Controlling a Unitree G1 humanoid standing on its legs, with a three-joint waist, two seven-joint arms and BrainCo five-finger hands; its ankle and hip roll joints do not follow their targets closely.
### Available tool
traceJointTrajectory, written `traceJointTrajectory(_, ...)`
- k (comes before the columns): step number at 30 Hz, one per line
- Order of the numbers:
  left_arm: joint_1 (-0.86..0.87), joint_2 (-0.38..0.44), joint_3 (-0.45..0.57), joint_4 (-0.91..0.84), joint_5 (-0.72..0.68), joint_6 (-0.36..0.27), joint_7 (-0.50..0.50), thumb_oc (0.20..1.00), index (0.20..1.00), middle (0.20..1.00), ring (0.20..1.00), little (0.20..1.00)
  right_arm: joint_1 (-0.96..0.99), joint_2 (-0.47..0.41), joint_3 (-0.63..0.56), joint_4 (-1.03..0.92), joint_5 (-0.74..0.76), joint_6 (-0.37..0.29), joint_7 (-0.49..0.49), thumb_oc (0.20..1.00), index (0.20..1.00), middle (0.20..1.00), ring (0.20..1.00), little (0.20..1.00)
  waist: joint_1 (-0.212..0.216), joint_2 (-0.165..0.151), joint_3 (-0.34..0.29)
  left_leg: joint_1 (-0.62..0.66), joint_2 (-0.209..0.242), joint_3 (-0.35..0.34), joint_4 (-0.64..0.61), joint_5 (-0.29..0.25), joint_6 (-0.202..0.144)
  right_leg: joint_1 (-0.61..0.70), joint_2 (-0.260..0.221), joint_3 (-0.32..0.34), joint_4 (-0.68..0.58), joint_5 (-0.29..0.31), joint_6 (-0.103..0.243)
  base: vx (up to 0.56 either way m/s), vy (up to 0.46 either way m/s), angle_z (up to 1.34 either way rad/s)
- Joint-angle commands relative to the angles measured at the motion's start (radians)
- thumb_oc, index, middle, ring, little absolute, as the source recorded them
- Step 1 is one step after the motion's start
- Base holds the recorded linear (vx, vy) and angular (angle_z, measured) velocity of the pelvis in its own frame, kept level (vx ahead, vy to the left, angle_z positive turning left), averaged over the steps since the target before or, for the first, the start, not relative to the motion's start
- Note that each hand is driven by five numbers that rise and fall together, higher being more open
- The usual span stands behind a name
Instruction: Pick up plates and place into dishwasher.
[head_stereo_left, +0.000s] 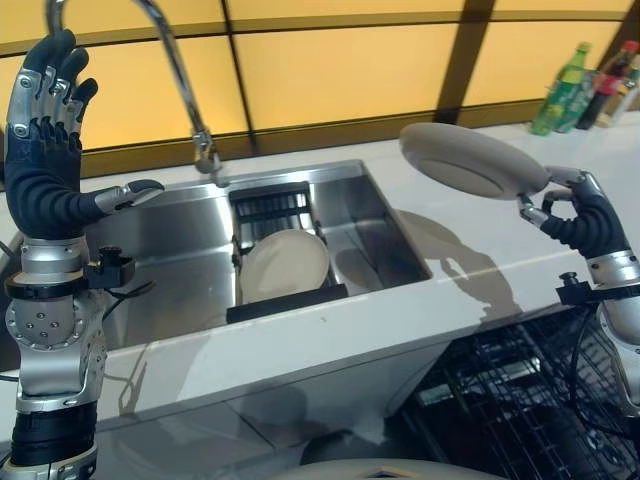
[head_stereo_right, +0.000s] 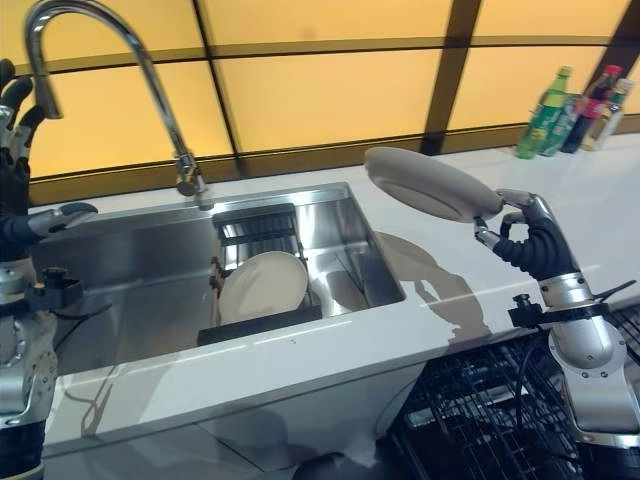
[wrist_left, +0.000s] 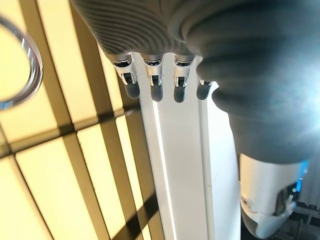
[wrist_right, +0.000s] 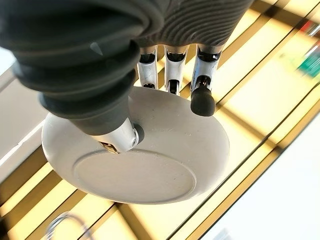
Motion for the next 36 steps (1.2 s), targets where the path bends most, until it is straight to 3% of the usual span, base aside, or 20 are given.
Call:
traceJointTrajectory(1, -0.107, 0.04, -0.04, 0.055, -0.025, -0.011, 0.012, 1.0, 1.0, 1.0, 1.0, 1.0, -0.023, -0.02, -0.091, -0.011, 0.011, -0.02, -0.065, 0.2, 0.2, 0.2, 0.2, 0.2, -0.035, -0.024, -0.017, 0.048, -0.026, 0.007, 0.015, -0.145, 0.059, -0.117, -0.074, 0.02, 0.126, 0.012, 0.092, 0.04, 0.075, -0.28)
traceJointTrajectory(6, -0.13, 0.045, -0.053, 0.078, -0.009, 0.007, 0.049, 1.0, 1.0, 1.0, 1.0, 1.0, 0.043, -0.005, -0.159, 0.022, 0.036, -0.042, -0.067, 0.2, 0.2, 0.2, 0.2, 0.2, -0.094, -0.038, 0.002, 0.064, -0.036, 0.076, 0.009, -0.164, 0.063, -0.184, -0.112, 0.03, 0.14, 0.093, 0.123, -0.03, 0.02, -0.35)
traceJointTrajectory(10, -0.084, 0.05, -0.011, 0.081, 0.01, 0.012, 0.056, 1.0, 1.0, 1.0, 1.0, 1.0, 0.053, 0.002, -0.174, 0.049, 0.078, -0.054, -0.054, 0.2, 0.2, 0.2, 0.2, 0.2, -0.066, -0.055, 0.016, 0.073, -0.005, 0.196, 0.012, -0.149, 0.056, -0.221, -0.16, -0.145, 0.192, 0.153, 0.13, -0.14, -0.125, -0.85)
traceJointTrajectory(12, -0.068, 0.054, 0.005, 0.079, 0.01, -0.001, 0.052, 1.0, 1.0, 1.0, 1.0, 1.0, 0.039, 0.002, -0.156, 0.063, 0.071, -0.045, -0.086, 0.2, 0.2, 0.2, 0.2, 0.2, -0.042, -0.052, 0.032, 0.062, 0.014, 0.227, 0.018, -0.133, 0.068, -0.223, -0.158, -0.17, 0.277, 0.134, 0.126, -0.22, -0.096, -1.1)
traceJointTrajectory(14, -0.07, 0.059, 0.01, 0.085, -0.001, -0.01, 0.052, 1.0, 1.0, 1.0, 1.0, 1.0, 0.044, 0.01, -0.145, 0.073, 0.055, -0.047, -0.128, 0.2, 0.2, 0.2, 0.2, 0.2, -0.026, -0.035, 0.045, 0.03, 0.029, 0.228, 0.029, -0.113, 0.09, -0.213, -0.119, -0.16, 0.398, 0.07, 0.11, -0.21, -0.026, -0.67)
traceJointTrajectory(16, -0.066, 0.065, 0.026, 0.09, -0.011, -0.019, 0.052, 1.0, 1.0, 1.0, 1.0, 1.0, 0.05, 0.01, -0.145, 0.076, 0.05, -0.04, -0.158, 0.2, 0.2, 0.2, 0.2, 0.2, -0.006, -0.03, 0.053, -0.013, 0.048, 0.23, 0.06, -0.087, 0.089, -0.204, -0.095, -0.159, 0.45, 0.028, 0.083, -0.18, -0.11, -0.43)
traceJointTrajectory(18, -0.056, 0.073, 0.042, 0.096, -0.024, -0.028, 0.056, 1.0, 1.0, 1.0, 1.0, 1.0, 0.049, 0.006, -0.145, 0.082, 0.049, -0.025, -0.184, 0.2, 0.2, 0.2, 0.2, 0.2, 0.025, -0.042, 0.05, -0.079, 0.061, 0.225, 0.112, -0.069, 0.07, -0.118, -0.081, -0.166, 0.388, -0.037, 0.063, -0.1, -0.224, -0.31)
traceJointTrajectory(22, -0.04, 0.084, 0.072, 0.116, -0.029, -0.04, 0.067, 1.0, 1.0, 1.0, 1.0, 1.0, 0.054, 0.016, -0.156, 0.097, 0.061, -0.002, -0.193, 0.2, 0.2, 0.2, 0.2, 0.2, 0.054, -0.05, 0.034, -0.13, 0.092, 0.195, 0.134, -0.034, 0.024, -0.023, -0.048, -0.176, 0.206, -0.08, 0.043, -0.03, -0.256, -0.11)
traceJointTrajectory(29, -0.001, 0.055, 0.11, 0.114, -0.033, -0.038, 0.05, 1.0, 1.0, 1.0, 1.0, 1.0, 0.088, 0.038, -0.185, 0.106, 0.054, 0.037, -0.137, 0.2, 0.2, 0.2, 0.2, 0.2, 0.023, -0.02, 0.02, -0.102, 0.127, 0.158, 0.097, -0.017, -0.009, -0.03, 0.009, -0.16, 0.157, -0.098, 0.001, -0.02, -0.125, -0.09)
traceJointTrajectory(36, 0.028, 0.043, 0.124, 0.126, -0.038, -0.05, 0.035, 1.0, 1.0, 1.0, 1.0, 1.0, 0.108, 0.022, -0.175, 0.176, 0.011, 0.115, -0.108, 0.2, 0.2, 0.2, 0.2, 0.2, 0.005, -0.002, 0.013, -0.097, 0.151, 0.151, 0.085, -0.001, -0.032, -0.051, 0.024, -0.155, 0.146, -0.093, -0.015, -0.04, -0.056, -0.04)
